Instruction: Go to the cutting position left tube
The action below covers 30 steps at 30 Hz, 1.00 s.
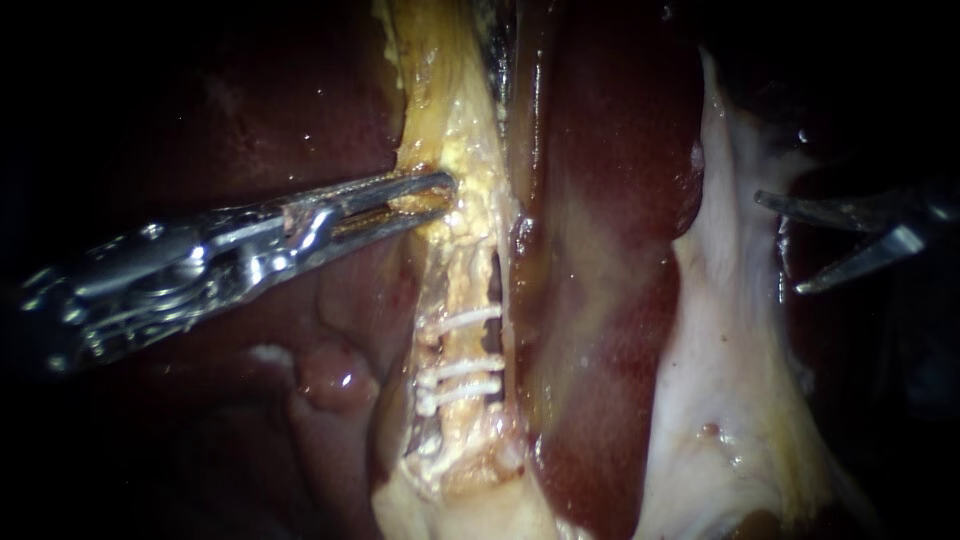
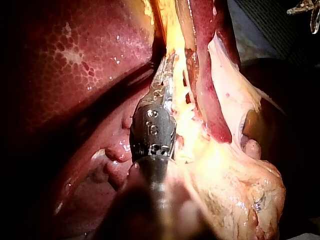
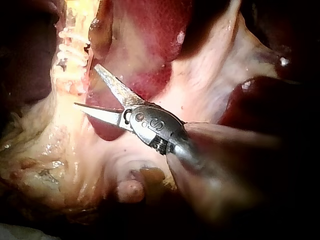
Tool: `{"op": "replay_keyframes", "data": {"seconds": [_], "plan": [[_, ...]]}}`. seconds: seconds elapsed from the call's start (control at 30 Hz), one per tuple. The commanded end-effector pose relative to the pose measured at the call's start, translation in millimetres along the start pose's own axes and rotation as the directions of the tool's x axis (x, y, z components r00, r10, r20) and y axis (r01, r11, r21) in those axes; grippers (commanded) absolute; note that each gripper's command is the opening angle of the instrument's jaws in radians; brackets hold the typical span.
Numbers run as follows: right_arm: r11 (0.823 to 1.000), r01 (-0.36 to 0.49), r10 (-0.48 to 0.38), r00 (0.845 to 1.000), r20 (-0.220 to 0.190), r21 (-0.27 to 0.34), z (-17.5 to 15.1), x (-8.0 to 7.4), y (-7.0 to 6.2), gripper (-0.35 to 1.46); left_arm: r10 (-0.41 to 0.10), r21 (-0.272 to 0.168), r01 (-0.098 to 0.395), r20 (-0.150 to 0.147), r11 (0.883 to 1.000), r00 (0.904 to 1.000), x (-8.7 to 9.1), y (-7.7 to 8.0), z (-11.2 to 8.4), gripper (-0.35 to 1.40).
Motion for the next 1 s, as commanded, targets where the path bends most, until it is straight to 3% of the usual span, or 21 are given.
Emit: {"op": "replay_keyframes", "data": {"seconds": [0.03, 0.4, 0.53, 0.63, 0.7, 0.83, 0.93, 1.0], "plan": [[1.000, 0.000, 0.000, 1.000, 0.000, 0.000, 0.0, 0.0, 0.0, 1.43, 0.000, 0.001, 0.000, 0.000, 1.000, 1.0000, 0.0, 0.0, 0.0, -0.35], [1.000, 0.001, -0.001, 1.000, 0.000, 0.002, -0.2, 0.1, -0.3, 1.43, 0.000, 0.001, 0.000, 0.000, 1.000, 1.0000, 0.0, 0.0, -0.1, -0.35], [1.000, 0.003, -0.003, 1.000, 0.004, 0.010, -0.1, -0.1, -0.4, 1.43, -0.001, 0.006, 0.001, -0.005, 1.000, 1.0000, -0.5, 0.2, -1.0, -0.35], [1.000, -0.004, 0.003, 0.999, 0.054, 0.026, 0.6, -0.7, -0.8, 1.43, -0.002, 0.007, 0.002, -0.009, 1.000, 1.0000, -1.2, 0.5, -2.3, -0.35], [0.996, -0.081, 0.076, 0.991, 0.108, 0.042, 1.4, -0.9, -0.8, 1.41, -0.004, 0.002, 0.004, -0.012, 1.000, 0.9999, -1.7, 0.7, -3.2, -0.35], [0.980, -0.176, 0.149, 0.959, 0.243, 0.096, 3.8, -1.5, -0.3, 1.36, -0.010, -0.003, 0.010, 0.009, 1.000, 0.9999, -2.8, 1.1, -5.2, -0.35], [0.974, -0.195, 0.156, 0.947, 0.281, 0.119, 5.6, -2.2, 0.1, 1.35, -0.014, -0.004, 0.014, 0.021, 1.000, 0.9997, -3.5, 1.4, -6.6, -0.35], [0.970, -0.204, 0.161, 0.946, 0.281, 0.129, 6.7, -2.9, 0.1, 1.33, -0.016, -0.006, 0.016, 0.030, 1.000, 0.9994, -3.9, 1.4, -7.3, -0.35]]}}
